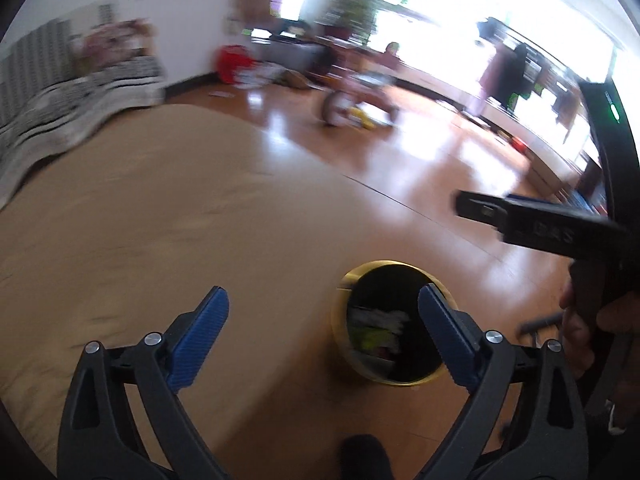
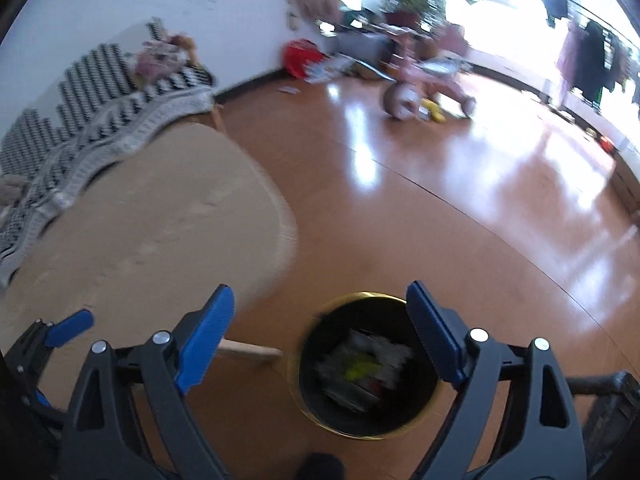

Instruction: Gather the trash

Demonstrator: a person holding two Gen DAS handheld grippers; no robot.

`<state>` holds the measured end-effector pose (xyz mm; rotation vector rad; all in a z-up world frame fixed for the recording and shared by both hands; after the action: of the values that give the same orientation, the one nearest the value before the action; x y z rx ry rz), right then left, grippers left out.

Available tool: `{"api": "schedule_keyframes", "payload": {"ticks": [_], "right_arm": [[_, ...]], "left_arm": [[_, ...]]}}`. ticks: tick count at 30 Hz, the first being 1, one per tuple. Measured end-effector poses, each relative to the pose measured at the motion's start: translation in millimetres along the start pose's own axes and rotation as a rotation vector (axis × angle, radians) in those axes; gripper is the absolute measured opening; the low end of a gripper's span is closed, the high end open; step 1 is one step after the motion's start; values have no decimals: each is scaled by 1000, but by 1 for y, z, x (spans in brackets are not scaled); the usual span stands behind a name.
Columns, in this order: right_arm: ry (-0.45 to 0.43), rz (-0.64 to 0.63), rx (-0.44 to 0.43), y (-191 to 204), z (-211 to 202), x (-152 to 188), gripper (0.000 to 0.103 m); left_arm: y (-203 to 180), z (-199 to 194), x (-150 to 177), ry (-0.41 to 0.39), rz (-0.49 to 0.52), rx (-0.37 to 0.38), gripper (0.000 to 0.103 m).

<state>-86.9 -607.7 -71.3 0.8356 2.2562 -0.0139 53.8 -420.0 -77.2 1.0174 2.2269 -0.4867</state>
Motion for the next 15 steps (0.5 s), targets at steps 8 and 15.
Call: {"api": "schedule_keyframes", "payload": {"ticks": [8,15], "right_arm": [[-1,-189,-202,155,23,0,87],[37,-336,-354,295,41,24,87]], "left_arm": [[181,-94,45,-52,-219,-363,94],[285,-176,112,-71,-400,-555,94]]}}
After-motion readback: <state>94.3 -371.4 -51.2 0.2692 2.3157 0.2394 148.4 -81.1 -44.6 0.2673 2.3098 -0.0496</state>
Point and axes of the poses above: each gripper's, at about its wrist camera, not at the fingertips, and z roughly the way its jaws point, y to its left, x to its underside, the point moved 3 cm from there along z, roughly the way its jaws point, and after that the axes turned 6 degrees about -x, right-handed, at the moved point
